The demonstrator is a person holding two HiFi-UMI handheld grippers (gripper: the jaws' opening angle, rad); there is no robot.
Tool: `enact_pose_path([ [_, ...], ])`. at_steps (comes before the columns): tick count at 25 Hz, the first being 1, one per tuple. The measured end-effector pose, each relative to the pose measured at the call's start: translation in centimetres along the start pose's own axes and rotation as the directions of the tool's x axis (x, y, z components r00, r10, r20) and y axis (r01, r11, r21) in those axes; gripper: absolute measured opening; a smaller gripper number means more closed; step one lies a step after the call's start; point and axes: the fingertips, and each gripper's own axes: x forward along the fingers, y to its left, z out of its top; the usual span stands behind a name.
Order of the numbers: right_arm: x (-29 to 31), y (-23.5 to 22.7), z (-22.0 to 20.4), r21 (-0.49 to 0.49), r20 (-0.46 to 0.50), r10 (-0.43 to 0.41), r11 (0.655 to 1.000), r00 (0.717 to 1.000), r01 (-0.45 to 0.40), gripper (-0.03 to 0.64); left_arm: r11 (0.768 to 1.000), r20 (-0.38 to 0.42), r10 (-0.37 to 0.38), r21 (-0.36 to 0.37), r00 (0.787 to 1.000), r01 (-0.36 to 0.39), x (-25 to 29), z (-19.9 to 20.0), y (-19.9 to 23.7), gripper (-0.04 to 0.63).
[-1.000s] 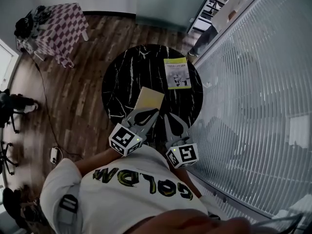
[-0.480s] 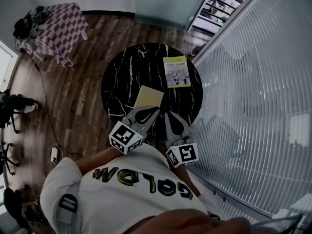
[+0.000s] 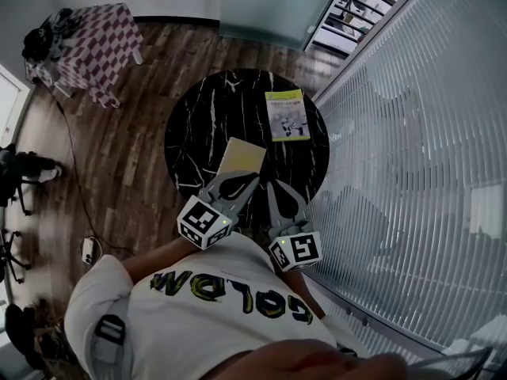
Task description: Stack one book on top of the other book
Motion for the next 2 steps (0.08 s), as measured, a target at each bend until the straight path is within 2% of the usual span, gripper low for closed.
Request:
enact_pose_path([
  [2, 0.04, 0.06, 0.3, -0.002, 0.0, -0.001, 1.0, 1.0, 0.001, 0.002, 1.0, 0.0, 0.0, -0.001, 1.0, 0.0, 0.01, 0.04, -0.01, 0.003],
])
